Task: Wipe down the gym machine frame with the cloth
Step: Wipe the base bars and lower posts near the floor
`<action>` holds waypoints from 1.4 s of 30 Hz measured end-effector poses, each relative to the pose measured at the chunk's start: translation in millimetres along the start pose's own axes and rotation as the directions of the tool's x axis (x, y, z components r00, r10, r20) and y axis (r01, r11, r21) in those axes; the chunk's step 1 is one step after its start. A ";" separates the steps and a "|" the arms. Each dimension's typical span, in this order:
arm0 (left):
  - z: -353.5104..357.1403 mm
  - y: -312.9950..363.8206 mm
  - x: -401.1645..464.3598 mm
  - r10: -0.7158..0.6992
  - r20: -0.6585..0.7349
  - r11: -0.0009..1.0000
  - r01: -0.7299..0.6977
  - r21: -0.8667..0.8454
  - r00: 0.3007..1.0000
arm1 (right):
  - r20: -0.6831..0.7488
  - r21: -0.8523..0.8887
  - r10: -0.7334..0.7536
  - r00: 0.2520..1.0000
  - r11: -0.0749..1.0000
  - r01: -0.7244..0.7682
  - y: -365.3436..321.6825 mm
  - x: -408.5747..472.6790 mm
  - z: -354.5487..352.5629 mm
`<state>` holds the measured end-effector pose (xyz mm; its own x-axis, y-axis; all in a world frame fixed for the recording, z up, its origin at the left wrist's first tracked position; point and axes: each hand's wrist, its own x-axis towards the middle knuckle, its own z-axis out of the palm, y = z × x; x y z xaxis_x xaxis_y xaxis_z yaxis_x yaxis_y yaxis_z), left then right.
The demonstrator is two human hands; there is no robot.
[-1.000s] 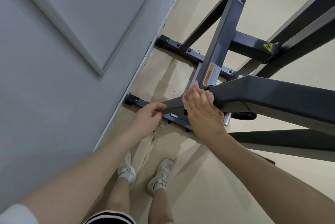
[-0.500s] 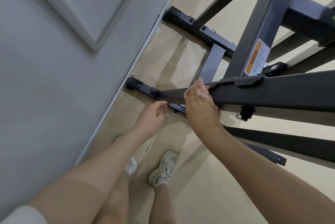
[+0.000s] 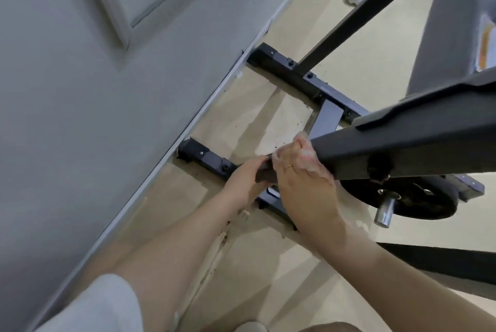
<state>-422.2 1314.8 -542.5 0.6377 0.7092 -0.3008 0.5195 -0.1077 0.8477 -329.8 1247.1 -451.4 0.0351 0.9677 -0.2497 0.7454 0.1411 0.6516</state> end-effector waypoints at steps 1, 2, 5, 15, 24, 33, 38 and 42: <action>11.2 -9.2 3.9 0.002 -0.030 1.000 -0.003 -0.018 1.000 | -0.015 -0.025 0.007 1.000 1.000 -0.008 -7.5 6.5 7.4; 19.5 -19.0 9.0 -0.027 -0.058 0.998 0.024 -0.052 0.998 | -0.013 -0.060 -0.005 1.000 0.998 0.004 -16.0 14.7 16.9; 37.3 -50.6 13.4 -0.027 -0.147 0.980 -0.003 -0.199 0.989 | -0.045 -0.155 -0.174 0.984 0.974 0.165 -54.8 35.5 67.1; 33.9 -98.9 1.0 -0.120 -0.078 0.969 0.100 -0.227 0.990 | -0.197 -0.140 -0.130 0.972 0.985 0.104 -55.4 24.0 98.4; 34.4 -182.3 -16.7 -0.315 -0.294 0.940 0.254 -0.227 0.902 | -0.202 -0.357 -0.204 0.958 0.926 0.122 -163.6 80.0 159.0; 41.1 -201.8 -28.7 -0.318 -0.286 0.940 0.261 -0.221 0.904 | -0.109 -0.427 -0.481 0.870 0.813 0.396 -197.7 116.9 183.9; 8.5 -162.3 -10.5 -0.293 -0.340 0.938 0.199 -0.284 0.893 | -0.302 -0.013 -0.158 0.940 0.987 0.161 -131.4 69.4 136.3; -0.3 -121.0 1.1 -0.209 -0.345 0.934 0.083 -0.347 0.915 | -0.482 0.185 0.019 0.876 0.980 0.080 -76.5 36.1 113.9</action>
<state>-484.5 1328.8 -645.3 0.2784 0.9119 -0.3016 0.3408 0.1997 0.9187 -309.7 1247.4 -591.8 -0.2759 0.9511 0.1391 0.8558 0.1772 0.4860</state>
